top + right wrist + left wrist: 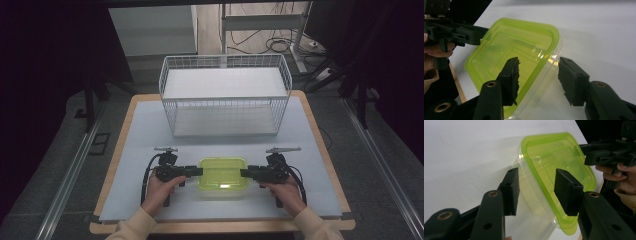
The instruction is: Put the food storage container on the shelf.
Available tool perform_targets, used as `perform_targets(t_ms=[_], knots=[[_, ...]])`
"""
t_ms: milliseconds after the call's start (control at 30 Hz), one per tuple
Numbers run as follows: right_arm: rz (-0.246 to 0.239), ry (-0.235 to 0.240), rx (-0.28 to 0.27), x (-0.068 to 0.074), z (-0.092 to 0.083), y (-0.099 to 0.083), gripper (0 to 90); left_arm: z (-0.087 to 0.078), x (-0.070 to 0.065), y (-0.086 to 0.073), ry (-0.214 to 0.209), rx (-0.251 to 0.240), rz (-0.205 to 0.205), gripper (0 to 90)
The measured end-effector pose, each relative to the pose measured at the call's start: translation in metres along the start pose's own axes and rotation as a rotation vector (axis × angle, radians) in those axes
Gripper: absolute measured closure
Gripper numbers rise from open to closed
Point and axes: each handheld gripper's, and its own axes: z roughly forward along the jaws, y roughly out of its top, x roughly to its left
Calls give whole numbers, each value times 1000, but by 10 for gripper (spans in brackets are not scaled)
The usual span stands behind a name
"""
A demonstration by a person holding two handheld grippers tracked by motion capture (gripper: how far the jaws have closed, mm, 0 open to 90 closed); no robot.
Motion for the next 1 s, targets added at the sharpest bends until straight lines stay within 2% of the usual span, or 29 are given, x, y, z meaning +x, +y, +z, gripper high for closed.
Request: perform_targets(t_ms=[167, 200, 267, 367, 400, 633, 667, 1000], knots=[[18, 21, 11, -1, -1, -2, 596, 2, 1, -3, -13, 19, -6, 633], [35, 47, 25, -4, 1, -3, 646, 3, 0, -4, -22, 22, -7, 665], [50, 71, 38, -5, 2, -4, 663, 2, -2, -4, -25, 26, -7, 685], [68, 75, 31, -5, 1, -4, 696, 1, -2, -5, -35, 25, -16, 710], [75, 82, 26, -5, 0, -4, 711, 0, -2, -6, -53, 19, -25, 723], [115, 99, -9, -2, -8, -6, 777, -5, -7, -7, -76, -4, -16, 786], [136, 113, -24, -3, -9, -7, 797, -7, -7, -7, -79, -6, -13, 796], [109, 95, -57, 3, -15, -6, 807, -10, -15, -7, -58, -29, 28, 812]])
